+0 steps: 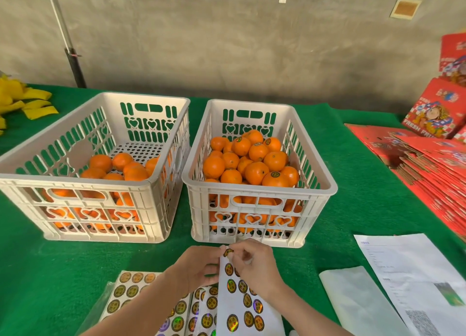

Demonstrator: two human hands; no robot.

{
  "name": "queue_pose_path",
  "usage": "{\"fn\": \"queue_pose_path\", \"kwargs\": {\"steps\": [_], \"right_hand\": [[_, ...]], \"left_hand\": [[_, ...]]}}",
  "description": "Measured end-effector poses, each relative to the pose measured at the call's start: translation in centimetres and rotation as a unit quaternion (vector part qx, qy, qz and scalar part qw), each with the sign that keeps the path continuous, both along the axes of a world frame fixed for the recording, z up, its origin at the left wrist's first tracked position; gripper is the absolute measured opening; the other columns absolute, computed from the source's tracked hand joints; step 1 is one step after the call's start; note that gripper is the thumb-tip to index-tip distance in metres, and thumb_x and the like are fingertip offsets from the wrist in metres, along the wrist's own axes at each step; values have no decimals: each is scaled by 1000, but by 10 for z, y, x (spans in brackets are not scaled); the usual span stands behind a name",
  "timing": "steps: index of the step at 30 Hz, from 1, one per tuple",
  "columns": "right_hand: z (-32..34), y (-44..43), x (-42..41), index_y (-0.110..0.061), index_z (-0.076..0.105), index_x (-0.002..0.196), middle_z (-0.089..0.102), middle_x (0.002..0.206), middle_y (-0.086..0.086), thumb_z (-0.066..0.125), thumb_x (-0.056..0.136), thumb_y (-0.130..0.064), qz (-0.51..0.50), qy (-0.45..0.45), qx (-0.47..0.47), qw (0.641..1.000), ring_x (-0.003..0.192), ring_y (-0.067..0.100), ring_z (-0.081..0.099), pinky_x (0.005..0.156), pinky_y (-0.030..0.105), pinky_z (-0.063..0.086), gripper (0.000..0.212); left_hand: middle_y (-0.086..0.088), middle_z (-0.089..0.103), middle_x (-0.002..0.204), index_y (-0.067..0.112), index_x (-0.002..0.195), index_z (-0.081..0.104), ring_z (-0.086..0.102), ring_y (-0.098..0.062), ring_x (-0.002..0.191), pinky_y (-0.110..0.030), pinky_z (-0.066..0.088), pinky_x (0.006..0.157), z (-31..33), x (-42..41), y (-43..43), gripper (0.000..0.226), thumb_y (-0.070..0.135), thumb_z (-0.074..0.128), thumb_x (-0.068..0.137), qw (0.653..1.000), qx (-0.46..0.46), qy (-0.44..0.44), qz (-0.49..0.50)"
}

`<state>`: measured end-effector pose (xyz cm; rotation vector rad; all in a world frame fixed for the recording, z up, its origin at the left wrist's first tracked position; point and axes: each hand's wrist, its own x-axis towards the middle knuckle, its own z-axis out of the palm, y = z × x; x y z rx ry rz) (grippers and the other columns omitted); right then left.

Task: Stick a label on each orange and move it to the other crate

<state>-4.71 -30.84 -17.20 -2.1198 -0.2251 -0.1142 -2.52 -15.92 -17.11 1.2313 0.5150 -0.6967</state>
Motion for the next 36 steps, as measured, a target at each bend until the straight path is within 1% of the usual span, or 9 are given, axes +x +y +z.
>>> {"fn": "queue_pose_path", "kwargs": {"steps": [3, 7, 15, 17, 19, 22, 24, 30, 36], "right_hand": [[5, 3, 4, -29, 70, 74, 67, 74, -1, 69, 83, -9, -53, 125, 90, 987, 66, 6, 58, 70, 20, 50, 22], [5, 7, 8, -18, 69, 77, 65, 76, 4, 66, 81, 5, -89, 219, 172, 956, 64, 9, 58, 71, 21, 52, 23], [23, 7, 9, -27, 65, 61, 63, 65, -13, 69, 81, -3, -65, 148, 44, 986, 61, -2, 57, 60, 5, 43, 32], [40, 11, 6, -30, 66, 61, 64, 65, -11, 70, 81, -5, -36, 116, 67, 990, 62, -4, 56, 63, 7, 43, 33], [60, 17, 5, -32, 68, 62, 66, 71, -9, 71, 80, -8, -8, 77, 93, 993, 68, -1, 56, 67, 10, 44, 30], [92, 31, 7, -27, 70, 70, 67, 80, -6, 72, 79, -7, 19, 25, 147, 989, 76, 8, 59, 69, 20, 47, 21], [111, 45, 13, -22, 68, 74, 66, 78, -3, 71, 80, -2, 41, -18, 195, 980, 73, 11, 59, 69, 28, 50, 21], [147, 112, 62, -18, 63, 86, 61, 81, -8, 62, 86, 0, 46, -162, 248, 954, 78, 4, 58, 69, 19, 48, 18], [141, 196, 140, -14, 48, 126, 60, 112, 3, 47, 93, -1, 44, -176, 146, 973, 98, 5, 54, 86, 16, 46, 35]], "left_hand": [[-18, 73, 95, 2, 106, 65, 70, -29, 81, -34, 56, 64, 0, 0, -2, 18, 10, 63, 89, 1000, 15, -12, 4], [-17, 74, 91, 1, 105, 65, 72, -30, 81, -31, 56, 59, 1, -1, -4, 17, 7, 63, 89, 999, 35, -34, 5], [-15, 73, 84, -1, 96, 63, 72, -28, 77, -33, 58, 66, -1, 1, 1, 11, 9, 58, 92, 986, 142, -57, -59], [-6, 62, 72, 6, 78, 55, 61, -15, 63, -23, 50, 63, -3, 1, 2, 20, 16, 53, 95, 934, 285, -129, -174], [6, 46, 62, 13, 71, 55, 42, -1, 52, -17, 37, 57, 4, 1, 7, 26, 25, 52, 94, 818, 428, -282, -260], [12, 50, 46, 29, 56, 55, 44, -2, 41, -11, 30, 47, 39, 3, 24, 38, 18, 59, 91, 745, 412, -487, -195], [19, 54, 49, 34, 53, 51, 44, -2, 41, -9, 31, 44, 70, 7, 41, 44, 14, 62, 90, 749, 348, -554, -103], [-3, 64, 62, 9, 76, 68, 54, -10, 50, -17, 42, 45, 141, 39, 103, 19, 11, 57, 91, 809, 196, -547, 92], [6, 70, 78, 25, 88, 66, 64, -7, 65, -22, 52, 54, 147, 101, 197, 27, 4, 51, 95, 803, 275, -480, 221]]}}
